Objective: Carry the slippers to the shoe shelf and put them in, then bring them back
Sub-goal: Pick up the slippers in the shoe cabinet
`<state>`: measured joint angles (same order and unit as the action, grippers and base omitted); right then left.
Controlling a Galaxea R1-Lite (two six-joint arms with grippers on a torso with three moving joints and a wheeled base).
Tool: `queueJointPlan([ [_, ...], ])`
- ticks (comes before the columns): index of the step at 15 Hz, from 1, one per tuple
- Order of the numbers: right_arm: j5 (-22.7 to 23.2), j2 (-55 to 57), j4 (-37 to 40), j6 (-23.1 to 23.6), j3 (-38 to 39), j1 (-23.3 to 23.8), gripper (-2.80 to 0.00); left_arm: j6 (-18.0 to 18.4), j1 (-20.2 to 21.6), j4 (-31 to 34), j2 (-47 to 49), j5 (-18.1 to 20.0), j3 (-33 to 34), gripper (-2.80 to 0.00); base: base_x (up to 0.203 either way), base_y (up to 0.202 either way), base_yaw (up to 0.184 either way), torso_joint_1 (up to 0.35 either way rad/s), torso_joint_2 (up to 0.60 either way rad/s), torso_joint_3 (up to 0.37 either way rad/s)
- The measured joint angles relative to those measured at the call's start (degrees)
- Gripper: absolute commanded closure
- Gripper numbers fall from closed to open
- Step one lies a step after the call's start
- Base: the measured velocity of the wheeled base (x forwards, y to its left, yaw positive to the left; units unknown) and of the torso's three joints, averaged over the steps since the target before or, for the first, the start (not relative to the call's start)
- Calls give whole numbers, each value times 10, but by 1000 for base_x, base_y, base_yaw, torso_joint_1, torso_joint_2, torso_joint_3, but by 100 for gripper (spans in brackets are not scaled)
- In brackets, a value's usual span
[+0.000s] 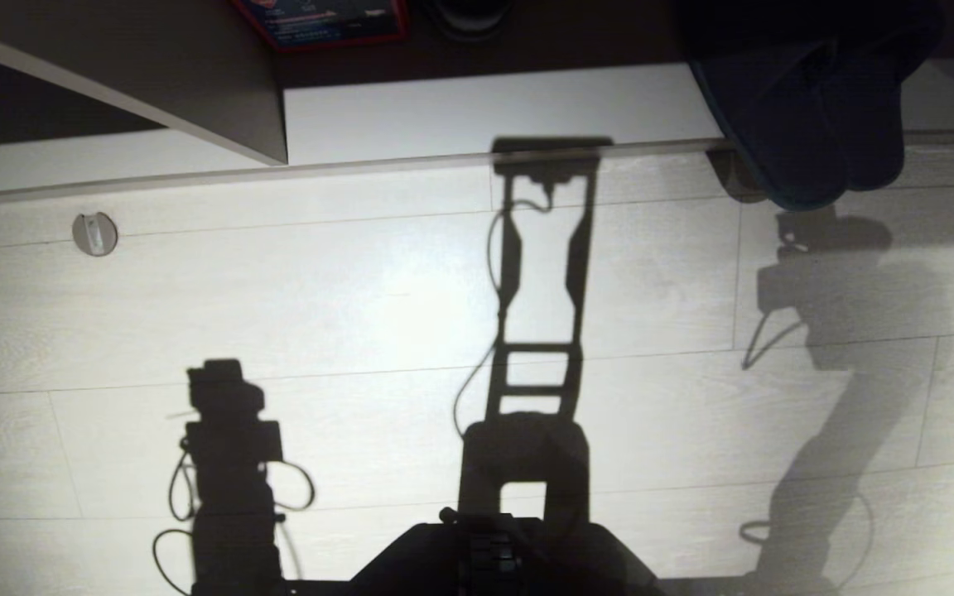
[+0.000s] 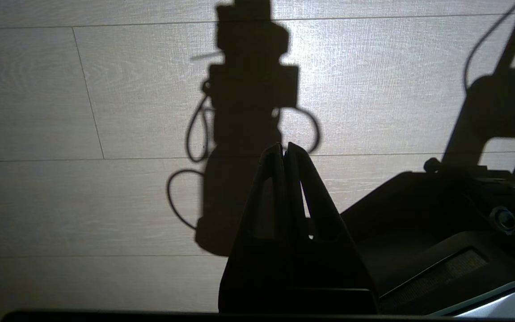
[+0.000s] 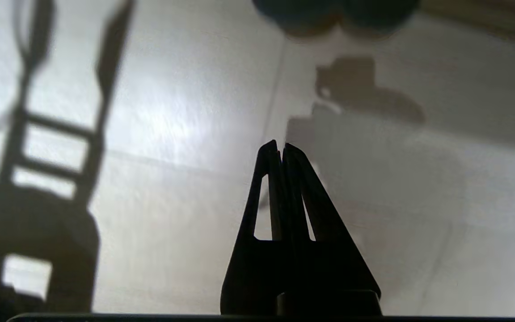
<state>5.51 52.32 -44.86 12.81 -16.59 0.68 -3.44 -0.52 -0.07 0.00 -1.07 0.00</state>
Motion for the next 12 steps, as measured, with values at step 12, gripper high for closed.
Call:
queueJointPlan([
  [12, -26, -97, 42, -5, 148, -5, 0, 0, 0, 0, 0, 0, 0, 0, 0, 0, 0, 0, 0, 0],
])
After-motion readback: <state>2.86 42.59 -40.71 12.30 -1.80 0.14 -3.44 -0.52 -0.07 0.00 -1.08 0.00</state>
